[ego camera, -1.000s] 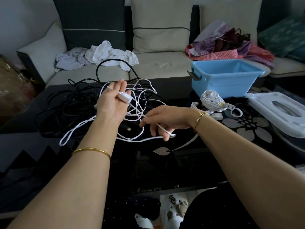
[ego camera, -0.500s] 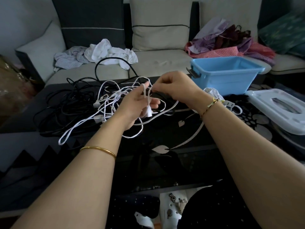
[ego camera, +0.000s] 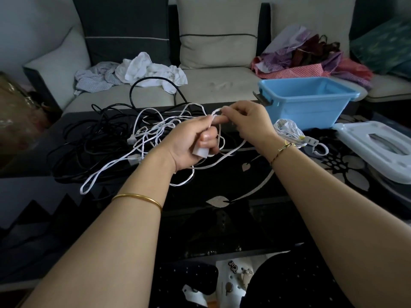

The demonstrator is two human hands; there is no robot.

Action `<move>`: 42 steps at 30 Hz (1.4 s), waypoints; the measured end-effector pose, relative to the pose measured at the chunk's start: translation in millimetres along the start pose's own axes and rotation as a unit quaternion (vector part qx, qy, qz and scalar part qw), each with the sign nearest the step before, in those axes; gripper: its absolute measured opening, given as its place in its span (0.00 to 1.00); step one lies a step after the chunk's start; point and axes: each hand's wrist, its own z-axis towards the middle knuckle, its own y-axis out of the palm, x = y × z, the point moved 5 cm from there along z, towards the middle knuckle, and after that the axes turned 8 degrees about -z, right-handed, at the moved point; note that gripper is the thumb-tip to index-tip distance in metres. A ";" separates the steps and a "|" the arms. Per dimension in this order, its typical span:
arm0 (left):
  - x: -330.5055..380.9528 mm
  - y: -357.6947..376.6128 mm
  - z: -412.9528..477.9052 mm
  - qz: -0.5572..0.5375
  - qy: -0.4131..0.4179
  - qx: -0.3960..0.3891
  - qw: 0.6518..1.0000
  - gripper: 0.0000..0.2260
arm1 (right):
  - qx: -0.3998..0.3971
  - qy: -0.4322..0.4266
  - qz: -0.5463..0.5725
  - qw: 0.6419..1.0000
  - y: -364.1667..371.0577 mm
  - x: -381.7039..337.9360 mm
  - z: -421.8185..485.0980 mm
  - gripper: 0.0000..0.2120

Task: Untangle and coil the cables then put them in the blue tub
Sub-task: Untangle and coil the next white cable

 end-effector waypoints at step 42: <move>8.9 -30.8 -2.5 0.339 0.109 0.155 0.921 0.14 | -0.160 0.005 0.091 0.983 0.1 -26.9 -4.3 0.10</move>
